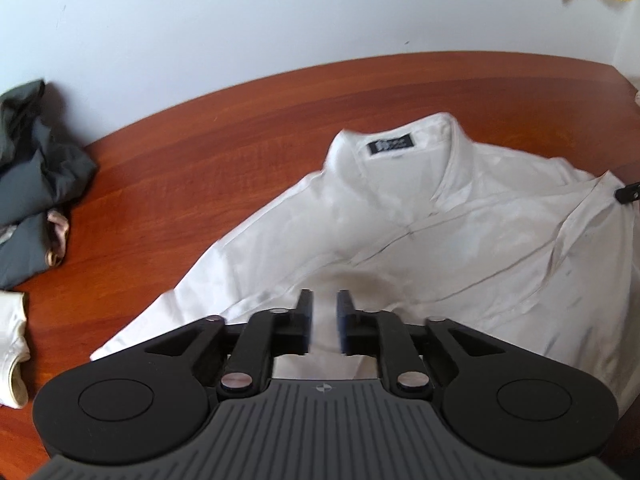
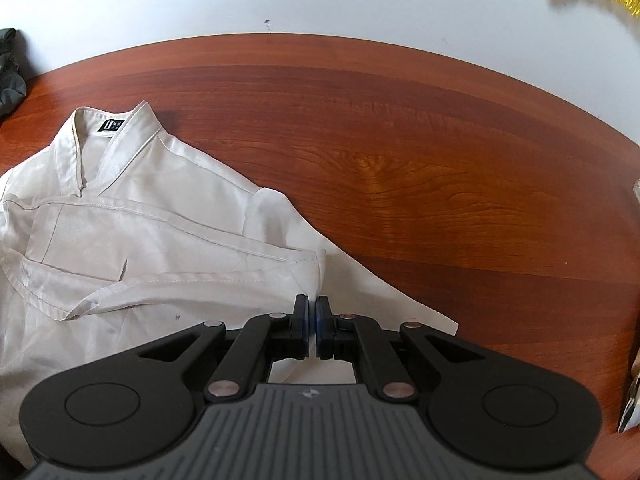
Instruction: Fold clothes
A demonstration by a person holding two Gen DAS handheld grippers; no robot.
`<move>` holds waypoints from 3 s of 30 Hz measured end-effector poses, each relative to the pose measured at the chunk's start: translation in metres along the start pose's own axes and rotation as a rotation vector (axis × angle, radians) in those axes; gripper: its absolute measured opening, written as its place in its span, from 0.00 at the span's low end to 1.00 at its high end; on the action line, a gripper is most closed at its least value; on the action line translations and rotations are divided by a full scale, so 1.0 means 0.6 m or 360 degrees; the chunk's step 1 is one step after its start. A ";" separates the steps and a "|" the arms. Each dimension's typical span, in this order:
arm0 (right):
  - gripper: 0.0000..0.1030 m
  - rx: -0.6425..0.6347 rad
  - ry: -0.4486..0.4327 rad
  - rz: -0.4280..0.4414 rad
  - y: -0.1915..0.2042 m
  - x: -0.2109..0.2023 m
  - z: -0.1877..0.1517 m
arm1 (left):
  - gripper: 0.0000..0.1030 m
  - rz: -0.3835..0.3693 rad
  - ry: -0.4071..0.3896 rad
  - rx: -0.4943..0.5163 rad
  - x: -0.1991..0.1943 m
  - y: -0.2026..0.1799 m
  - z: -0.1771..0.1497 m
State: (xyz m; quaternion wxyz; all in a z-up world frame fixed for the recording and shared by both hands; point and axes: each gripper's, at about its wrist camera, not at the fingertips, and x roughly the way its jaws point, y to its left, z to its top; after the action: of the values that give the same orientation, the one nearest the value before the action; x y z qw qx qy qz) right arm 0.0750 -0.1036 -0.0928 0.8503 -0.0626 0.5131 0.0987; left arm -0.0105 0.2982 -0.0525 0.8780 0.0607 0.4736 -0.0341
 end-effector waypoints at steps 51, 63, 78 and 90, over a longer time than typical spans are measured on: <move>0.05 -0.0002 -0.0008 -0.0046 0.005 -0.012 0.014 | 0.04 0.0073 -0.0005 -0.0353 0.020 0.193 -0.068; 0.05 -0.0094 0.0030 -0.0076 0.012 0.005 0.046 | 0.04 0.0222 0.0126 -0.0444 0.052 0.225 -0.083; 0.29 -0.0127 -0.0016 -0.0123 0.002 -0.010 0.040 | 0.33 0.0269 0.0102 -0.0383 0.037 0.217 -0.077; 0.37 -0.0125 -0.0033 -0.0102 0.001 -0.071 -0.008 | 0.39 0.0216 0.0069 -0.0297 -0.029 0.179 -0.112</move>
State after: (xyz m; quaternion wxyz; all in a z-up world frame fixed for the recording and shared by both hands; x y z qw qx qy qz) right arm 0.0517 -0.1083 -0.0574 0.8552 -0.1112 0.4977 0.0922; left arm -0.0631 0.4142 -0.0665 0.8698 0.0114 0.4882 0.0709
